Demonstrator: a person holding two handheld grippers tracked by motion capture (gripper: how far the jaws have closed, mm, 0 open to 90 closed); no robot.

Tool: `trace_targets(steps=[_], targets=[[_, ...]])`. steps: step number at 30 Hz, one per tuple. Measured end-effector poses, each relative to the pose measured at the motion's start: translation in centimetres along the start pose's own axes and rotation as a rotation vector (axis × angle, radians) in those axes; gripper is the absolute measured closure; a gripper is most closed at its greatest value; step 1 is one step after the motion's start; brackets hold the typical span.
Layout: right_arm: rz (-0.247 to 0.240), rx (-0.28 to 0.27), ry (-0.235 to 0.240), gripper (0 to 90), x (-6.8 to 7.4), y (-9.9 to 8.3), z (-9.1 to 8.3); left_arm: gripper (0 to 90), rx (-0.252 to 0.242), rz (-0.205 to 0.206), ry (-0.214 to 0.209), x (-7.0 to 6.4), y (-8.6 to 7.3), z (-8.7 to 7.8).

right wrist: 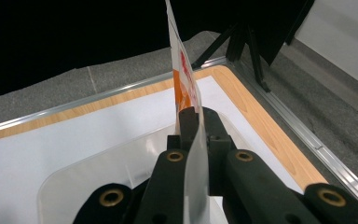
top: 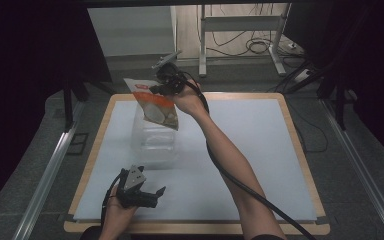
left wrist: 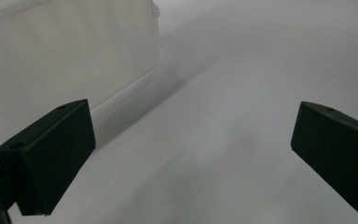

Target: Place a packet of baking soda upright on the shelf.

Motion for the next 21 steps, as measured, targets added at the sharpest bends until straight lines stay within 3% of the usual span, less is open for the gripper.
trace_targets(steps=[13, 21], targets=[[-0.019, 0.009, 0.014, 89.3, 0.6, 0.2, 3.4, 0.0, 0.008, 0.005, -0.012, -0.2, 0.0, 0.2], [0.013, 0.042, 0.031, 89.0, 1.5, -2.4, 5.6, 0.0, 0.014, 0.006, -0.016, -0.3, 0.0, 0.2]])
Point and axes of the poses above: each handheld gripper's, and its own axes: z roughly forward along the jaws, y roughly out of its top, x roughly to its left, the point moved 3 cm from there along z, roughly forward along the jaws, and after that the axes turned 15 degrees about -z, right-handed, at the moved point
